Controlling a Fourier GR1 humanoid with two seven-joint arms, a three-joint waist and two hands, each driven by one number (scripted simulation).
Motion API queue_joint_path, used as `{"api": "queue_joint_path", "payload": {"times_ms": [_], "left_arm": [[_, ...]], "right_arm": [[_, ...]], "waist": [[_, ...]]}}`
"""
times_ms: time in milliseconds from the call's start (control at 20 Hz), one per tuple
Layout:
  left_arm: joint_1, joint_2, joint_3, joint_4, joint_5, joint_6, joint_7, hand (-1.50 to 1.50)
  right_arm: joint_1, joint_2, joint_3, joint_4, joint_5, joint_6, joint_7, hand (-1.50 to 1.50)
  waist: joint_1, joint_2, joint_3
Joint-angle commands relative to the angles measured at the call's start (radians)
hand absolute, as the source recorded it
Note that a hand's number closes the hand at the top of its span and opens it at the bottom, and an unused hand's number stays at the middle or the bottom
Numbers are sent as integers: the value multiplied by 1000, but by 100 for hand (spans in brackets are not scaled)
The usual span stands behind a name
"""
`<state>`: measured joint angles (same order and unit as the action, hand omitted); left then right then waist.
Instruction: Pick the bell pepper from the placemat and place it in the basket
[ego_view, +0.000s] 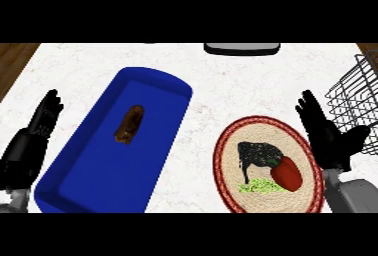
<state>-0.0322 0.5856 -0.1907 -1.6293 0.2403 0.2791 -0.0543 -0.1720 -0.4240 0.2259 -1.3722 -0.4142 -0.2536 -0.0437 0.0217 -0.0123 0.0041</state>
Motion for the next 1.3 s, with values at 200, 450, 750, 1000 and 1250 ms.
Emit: {"api": "queue_joint_path", "payload": {"times_ms": [200,450,750,1000,1250], "left_arm": [[98,-101,-85,141,81,-31,145,0],[126,-123,-110,211,100,-45,209,0],[173,-104,-59,222,139,-53,248,0],[181,-105,-47,226,140,-50,233,0],[199,-107,-68,156,142,-52,256,0]], "right_arm": [[-225,70,180,-188,-117,416,-28,150],[-233,59,447,-367,-54,697,-93,150],[-183,-127,440,-538,199,645,-102,-150],[-357,-283,265,-585,412,585,-40,-150],[-483,-471,122,-610,388,722,2,-150]], "waist": [[60,34,-4],[17,18,-5],[-61,1,-5],[-77,2,-9],[-47,6,-7]]}}
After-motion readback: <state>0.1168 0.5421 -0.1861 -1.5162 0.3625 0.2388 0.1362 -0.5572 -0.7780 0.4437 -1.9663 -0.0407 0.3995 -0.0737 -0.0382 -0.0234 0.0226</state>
